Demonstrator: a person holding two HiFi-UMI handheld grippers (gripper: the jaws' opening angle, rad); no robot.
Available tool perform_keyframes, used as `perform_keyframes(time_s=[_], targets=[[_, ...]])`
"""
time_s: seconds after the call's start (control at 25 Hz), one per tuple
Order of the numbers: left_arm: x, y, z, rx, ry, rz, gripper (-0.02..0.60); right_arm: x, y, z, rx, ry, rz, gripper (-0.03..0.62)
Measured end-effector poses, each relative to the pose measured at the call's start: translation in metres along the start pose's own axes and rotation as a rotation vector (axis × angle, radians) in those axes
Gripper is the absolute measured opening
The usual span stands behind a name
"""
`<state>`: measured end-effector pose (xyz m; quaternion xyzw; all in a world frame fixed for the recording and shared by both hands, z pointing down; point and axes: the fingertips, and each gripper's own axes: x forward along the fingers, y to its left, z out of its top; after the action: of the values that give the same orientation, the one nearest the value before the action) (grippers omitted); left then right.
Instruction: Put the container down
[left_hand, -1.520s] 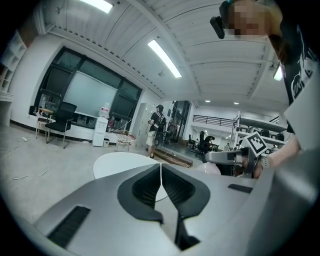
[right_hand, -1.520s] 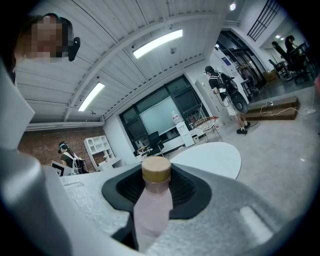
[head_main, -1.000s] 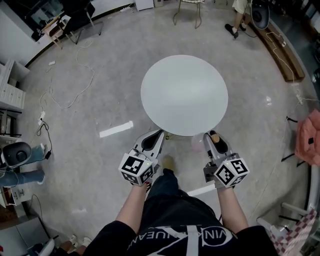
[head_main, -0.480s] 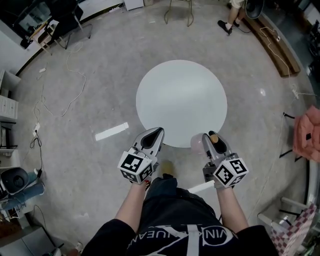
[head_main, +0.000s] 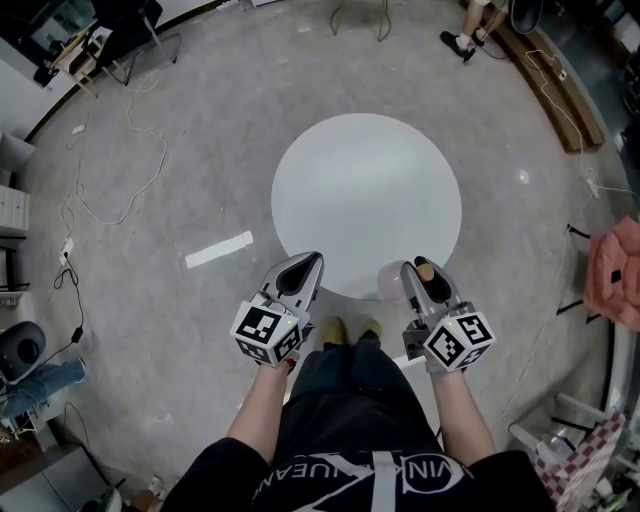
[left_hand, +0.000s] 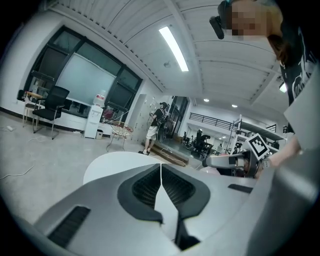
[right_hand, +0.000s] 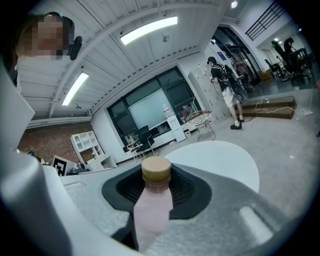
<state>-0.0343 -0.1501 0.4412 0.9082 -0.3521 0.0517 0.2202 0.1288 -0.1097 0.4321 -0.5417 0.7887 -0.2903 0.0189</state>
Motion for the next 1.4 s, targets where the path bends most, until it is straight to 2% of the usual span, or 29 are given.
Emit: perform_keyframes(time_s=[0.4,0.84,1.4], targets=[[0.014,0.01,-0.012,-0.033,0.02,0.037,0.014,0.032,-0.01,-0.004,-0.019,0.05,0.049,0.129],[0.045,0.015,-0.017,-0.057,0.035,0.034,0.015,0.061,-0.032,-0.01,-0.055,0.121,0.081,0.129],[0.062,0.027,-0.041,-0.108,0.068,0.051,0.015,0.101,-0.041,-0.022,-0.11,0.184,0.138,0.129]])
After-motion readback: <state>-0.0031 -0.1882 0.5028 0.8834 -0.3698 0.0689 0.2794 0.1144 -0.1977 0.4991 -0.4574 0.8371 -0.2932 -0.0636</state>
